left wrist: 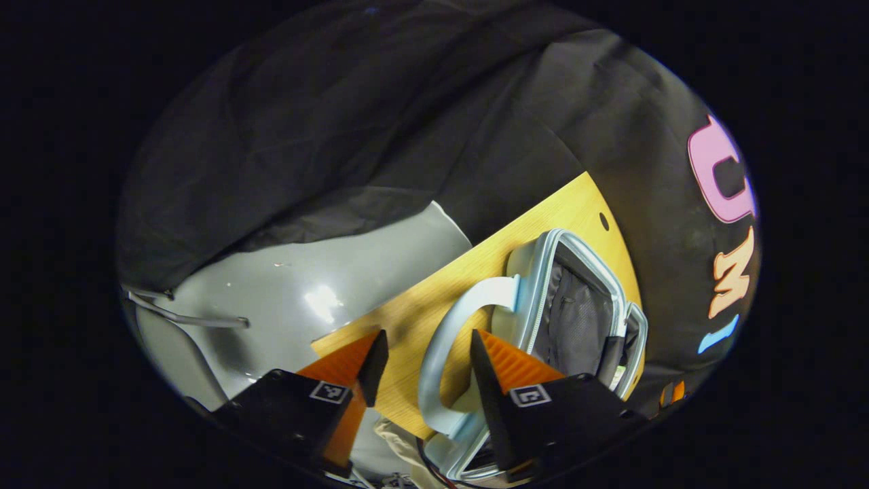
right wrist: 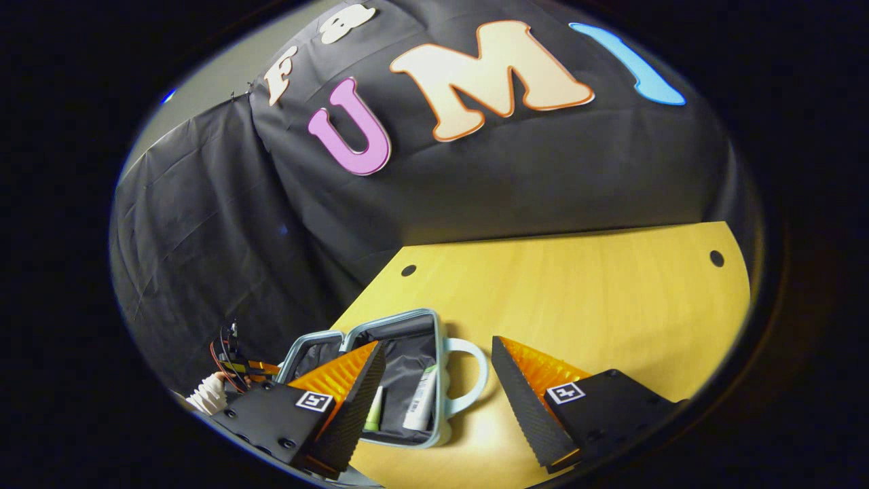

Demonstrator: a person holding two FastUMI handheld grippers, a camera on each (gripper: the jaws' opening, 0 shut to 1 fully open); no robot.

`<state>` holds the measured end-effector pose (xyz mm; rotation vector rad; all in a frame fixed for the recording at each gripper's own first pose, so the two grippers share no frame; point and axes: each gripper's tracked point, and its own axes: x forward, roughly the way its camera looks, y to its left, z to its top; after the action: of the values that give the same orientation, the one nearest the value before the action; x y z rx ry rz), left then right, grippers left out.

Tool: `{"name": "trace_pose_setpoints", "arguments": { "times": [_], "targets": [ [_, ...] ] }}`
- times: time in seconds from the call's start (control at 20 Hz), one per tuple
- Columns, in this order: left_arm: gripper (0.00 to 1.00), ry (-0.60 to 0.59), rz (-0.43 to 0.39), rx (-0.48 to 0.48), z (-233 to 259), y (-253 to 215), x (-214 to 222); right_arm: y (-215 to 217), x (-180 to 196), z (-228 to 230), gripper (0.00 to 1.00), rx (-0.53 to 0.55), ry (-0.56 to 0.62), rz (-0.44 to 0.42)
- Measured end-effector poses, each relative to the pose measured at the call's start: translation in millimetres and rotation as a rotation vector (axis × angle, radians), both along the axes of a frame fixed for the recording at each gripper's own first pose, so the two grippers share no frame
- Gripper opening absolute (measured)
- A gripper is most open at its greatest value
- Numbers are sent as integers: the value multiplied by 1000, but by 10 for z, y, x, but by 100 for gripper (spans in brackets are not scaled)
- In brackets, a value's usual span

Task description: First open the suitcase, pack the skin care products into it, and then close the suitcase.

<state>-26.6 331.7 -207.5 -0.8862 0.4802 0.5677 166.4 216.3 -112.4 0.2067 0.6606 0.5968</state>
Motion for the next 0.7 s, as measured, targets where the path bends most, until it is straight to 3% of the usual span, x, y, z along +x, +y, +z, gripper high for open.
{"name": "trace_pose_setpoints", "arguments": {
  "times": [0.2, 0.4, 0.7],
  "targets": [
    [11, 32, 3, -9, -47, -35, -11, -355, -127, -14, 98, -35, -10, -39],
    [6, 42, -38, 53, 208, -148, -43, -471, -231, -103, 98, -17, 21, -69],
    [5, -3, -42, 106, 831, -363, -88, -386, -280, -11, 98, 1, 2, -36]
  ]
}}
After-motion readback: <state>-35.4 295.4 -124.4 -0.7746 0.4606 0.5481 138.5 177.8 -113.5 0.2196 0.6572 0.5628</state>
